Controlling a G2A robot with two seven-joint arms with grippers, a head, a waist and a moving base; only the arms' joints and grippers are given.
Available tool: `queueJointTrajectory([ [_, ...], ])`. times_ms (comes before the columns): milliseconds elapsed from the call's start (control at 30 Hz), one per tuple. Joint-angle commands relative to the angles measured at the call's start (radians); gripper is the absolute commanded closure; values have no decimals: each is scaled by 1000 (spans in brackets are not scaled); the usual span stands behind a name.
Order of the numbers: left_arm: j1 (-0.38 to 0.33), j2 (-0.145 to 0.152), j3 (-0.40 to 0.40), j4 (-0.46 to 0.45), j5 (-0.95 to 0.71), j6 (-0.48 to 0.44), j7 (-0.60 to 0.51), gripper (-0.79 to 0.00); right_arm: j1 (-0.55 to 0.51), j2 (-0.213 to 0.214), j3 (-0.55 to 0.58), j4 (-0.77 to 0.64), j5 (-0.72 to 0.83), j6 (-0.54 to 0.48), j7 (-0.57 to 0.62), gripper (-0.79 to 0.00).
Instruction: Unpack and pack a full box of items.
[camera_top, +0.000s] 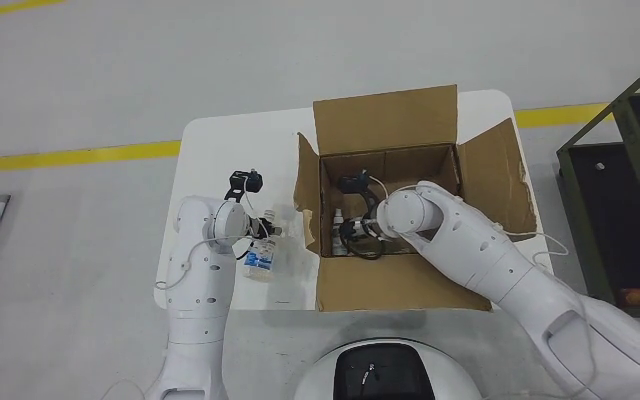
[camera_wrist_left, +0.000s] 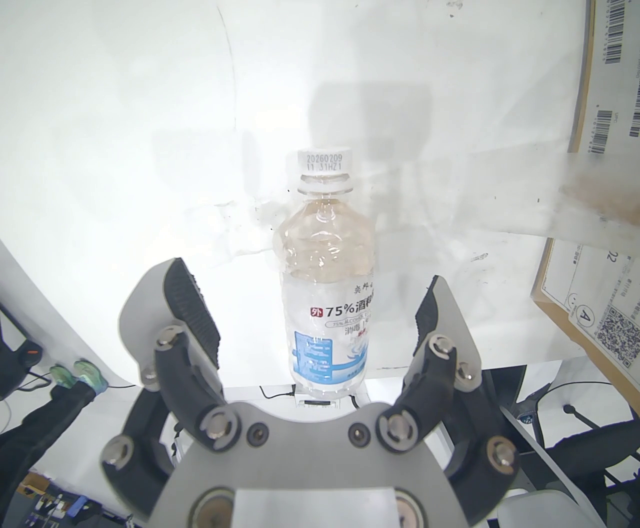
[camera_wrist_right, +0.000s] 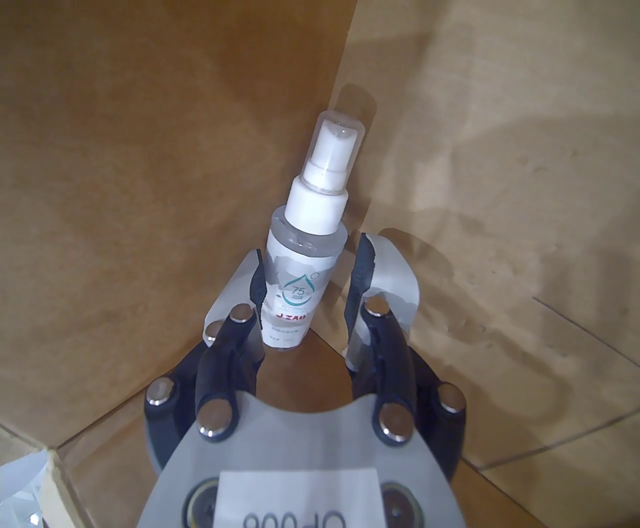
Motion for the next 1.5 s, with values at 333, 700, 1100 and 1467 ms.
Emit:
queueJointTrajectory([
  [333, 0, 0, 0, 0, 0, 0, 0, -785, 6, -14, 11, 24, -17, -4, -1, 0],
  [700, 0, 0, 0, 0, 0, 0, 0, -785, -60, 53, 147, -185, -138, -14, 16, 0],
  [1100, 0, 0, 0, 0, 0, 0, 0, -785, -429, 186, 552, -819, -276, -166, 19, 0],
  [1467, 0, 0, 0, 0, 0, 0, 0, -785, -503, 198, 629, -893, -254, -200, -21, 0],
])
